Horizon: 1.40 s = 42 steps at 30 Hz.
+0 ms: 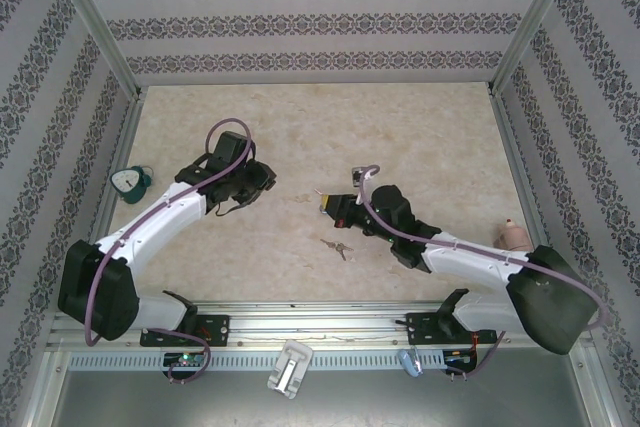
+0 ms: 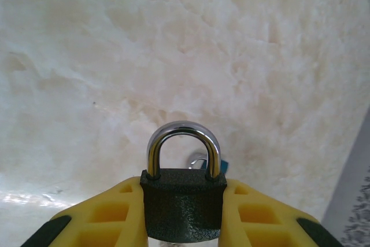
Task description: Unlock with the key
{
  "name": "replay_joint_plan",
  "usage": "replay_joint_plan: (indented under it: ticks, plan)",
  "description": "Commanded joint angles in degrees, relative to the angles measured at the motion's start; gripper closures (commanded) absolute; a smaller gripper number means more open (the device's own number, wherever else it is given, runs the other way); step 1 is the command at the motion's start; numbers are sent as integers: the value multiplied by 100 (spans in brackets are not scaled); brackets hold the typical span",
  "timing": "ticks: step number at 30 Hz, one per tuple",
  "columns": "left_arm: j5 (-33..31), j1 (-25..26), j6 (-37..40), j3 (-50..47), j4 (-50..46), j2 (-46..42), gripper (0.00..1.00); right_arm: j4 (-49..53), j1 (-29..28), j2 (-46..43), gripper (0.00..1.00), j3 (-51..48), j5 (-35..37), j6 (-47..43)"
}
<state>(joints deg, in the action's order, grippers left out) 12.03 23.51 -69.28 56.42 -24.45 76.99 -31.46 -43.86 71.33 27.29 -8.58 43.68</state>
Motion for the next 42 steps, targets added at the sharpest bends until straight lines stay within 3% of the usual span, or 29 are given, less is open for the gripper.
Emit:
replay_joint_plan:
  ticks: [1,15,23,32,42]
  plan:
    - [134,-66,-613,-197,523,-187,85,-555,-184,184,100,235,555,-201]
    - [89,-71,-641,-325,519,-340,84,-936,-457,819,100,462,538,103]
    - [137,-74,-347,-74,189,-29,84,-956,-509,1221,100,641,525,1088]
    - [128,-70,-253,39,103,158,84,-1446,-759,2024,100,889,673,1610]
    - [186,-74,-174,83,38,298,84,-1514,-923,2436,100,1049,774,1584]
